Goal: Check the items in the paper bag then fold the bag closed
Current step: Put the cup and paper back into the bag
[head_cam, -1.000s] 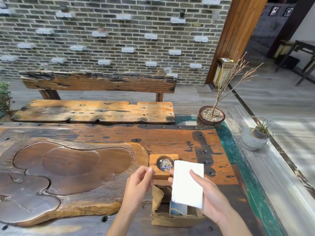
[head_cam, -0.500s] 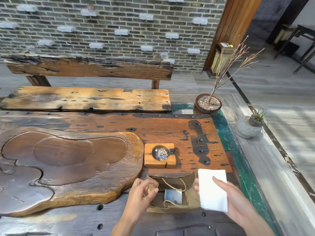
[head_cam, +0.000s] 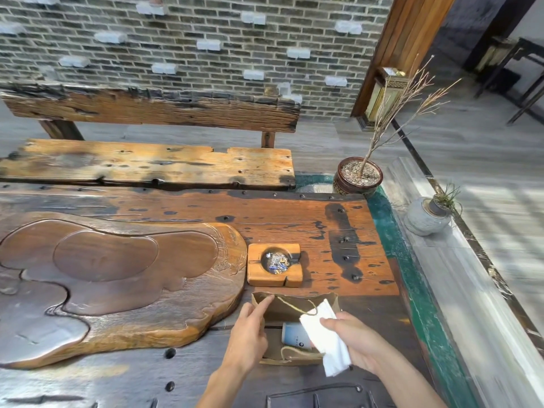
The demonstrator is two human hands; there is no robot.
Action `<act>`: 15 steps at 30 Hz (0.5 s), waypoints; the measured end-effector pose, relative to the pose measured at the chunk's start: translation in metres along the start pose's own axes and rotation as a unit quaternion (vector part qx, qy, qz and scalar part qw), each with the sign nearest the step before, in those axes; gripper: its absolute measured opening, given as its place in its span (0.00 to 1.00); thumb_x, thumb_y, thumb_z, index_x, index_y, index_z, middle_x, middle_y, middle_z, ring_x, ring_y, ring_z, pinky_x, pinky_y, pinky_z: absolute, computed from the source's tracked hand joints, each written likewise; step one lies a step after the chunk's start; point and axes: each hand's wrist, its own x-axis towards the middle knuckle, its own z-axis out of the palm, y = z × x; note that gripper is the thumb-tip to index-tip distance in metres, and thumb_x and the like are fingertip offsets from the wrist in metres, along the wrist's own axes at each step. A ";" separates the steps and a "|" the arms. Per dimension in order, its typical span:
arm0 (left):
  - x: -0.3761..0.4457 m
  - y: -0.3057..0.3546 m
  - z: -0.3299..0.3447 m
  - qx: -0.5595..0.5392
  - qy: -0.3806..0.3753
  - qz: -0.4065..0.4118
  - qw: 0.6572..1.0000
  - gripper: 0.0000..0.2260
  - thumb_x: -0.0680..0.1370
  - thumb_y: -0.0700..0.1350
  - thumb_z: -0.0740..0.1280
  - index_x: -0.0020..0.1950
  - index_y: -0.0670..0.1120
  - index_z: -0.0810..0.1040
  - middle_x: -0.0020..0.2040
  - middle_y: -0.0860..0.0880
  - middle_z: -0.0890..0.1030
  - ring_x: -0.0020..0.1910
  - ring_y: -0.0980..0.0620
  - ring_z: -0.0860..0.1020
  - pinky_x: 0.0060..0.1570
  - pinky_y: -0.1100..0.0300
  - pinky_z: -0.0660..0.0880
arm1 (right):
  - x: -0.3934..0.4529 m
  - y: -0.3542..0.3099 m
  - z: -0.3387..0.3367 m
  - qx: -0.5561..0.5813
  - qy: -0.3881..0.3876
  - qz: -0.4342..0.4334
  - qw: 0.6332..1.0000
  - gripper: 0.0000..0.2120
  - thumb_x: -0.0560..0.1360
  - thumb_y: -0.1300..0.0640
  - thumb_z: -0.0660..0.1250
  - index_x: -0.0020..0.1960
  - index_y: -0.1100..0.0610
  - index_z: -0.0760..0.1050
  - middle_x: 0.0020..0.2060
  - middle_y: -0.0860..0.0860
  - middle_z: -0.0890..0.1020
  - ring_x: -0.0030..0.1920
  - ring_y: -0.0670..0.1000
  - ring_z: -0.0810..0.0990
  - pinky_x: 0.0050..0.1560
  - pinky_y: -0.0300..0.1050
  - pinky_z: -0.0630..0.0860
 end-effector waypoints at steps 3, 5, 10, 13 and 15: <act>0.000 -0.004 -0.003 -0.009 -0.002 0.000 1.000 0.40 0.69 0.28 0.56 0.76 0.58 0.62 0.66 0.55 0.68 0.65 0.52 0.71 0.61 0.64 0.69 | 0.024 0.002 0.013 -0.028 -0.010 0.008 1.000 0.11 0.81 0.61 0.61 0.62 0.65 0.72 0.53 0.65 0.83 0.49 0.60 0.83 0.34 0.47 0.78; 0.000 -0.008 -0.005 -0.025 -0.003 -0.002 1.000 0.41 0.67 0.27 0.55 0.77 0.57 0.62 0.72 0.57 0.65 0.71 0.54 0.67 0.63 0.67 0.64 | 0.038 0.001 0.020 -0.040 -0.015 0.017 0.999 0.13 0.81 0.60 0.62 0.63 0.63 0.71 0.52 0.64 0.84 0.48 0.59 0.84 0.35 0.47 0.80; 0.000 -0.011 -0.005 -0.052 0.002 -0.001 0.999 0.42 0.65 0.29 0.55 0.76 0.56 0.63 0.75 0.57 0.63 0.75 0.55 0.63 0.68 0.68 0.60 | 0.070 0.002 0.043 -0.035 -0.022 0.073 0.996 0.11 0.81 0.60 0.61 0.63 0.61 0.70 0.55 0.65 0.83 0.51 0.62 0.84 0.43 0.52 0.80; 0.000 -0.010 -0.005 -0.060 0.002 -0.006 0.998 0.41 0.66 0.29 0.57 0.76 0.56 0.63 0.76 0.58 0.63 0.75 0.56 0.63 0.68 0.69 0.59 | 0.092 0.011 0.057 -0.055 -0.010 0.101 0.993 0.15 0.81 0.56 0.60 0.66 0.60 0.68 0.53 0.63 0.81 0.45 0.58 0.82 0.38 0.47 0.79; -0.001 -0.010 -0.006 -0.072 0.002 -0.006 0.997 0.41 0.66 0.29 0.57 0.76 0.56 0.63 0.76 0.58 0.63 0.75 0.57 0.63 0.68 0.69 0.59 | 0.102 0.013 0.067 -0.077 0.001 0.121 0.990 0.15 0.81 0.55 0.61 0.65 0.60 0.68 0.49 0.60 0.81 0.45 0.57 0.81 0.39 0.46 0.78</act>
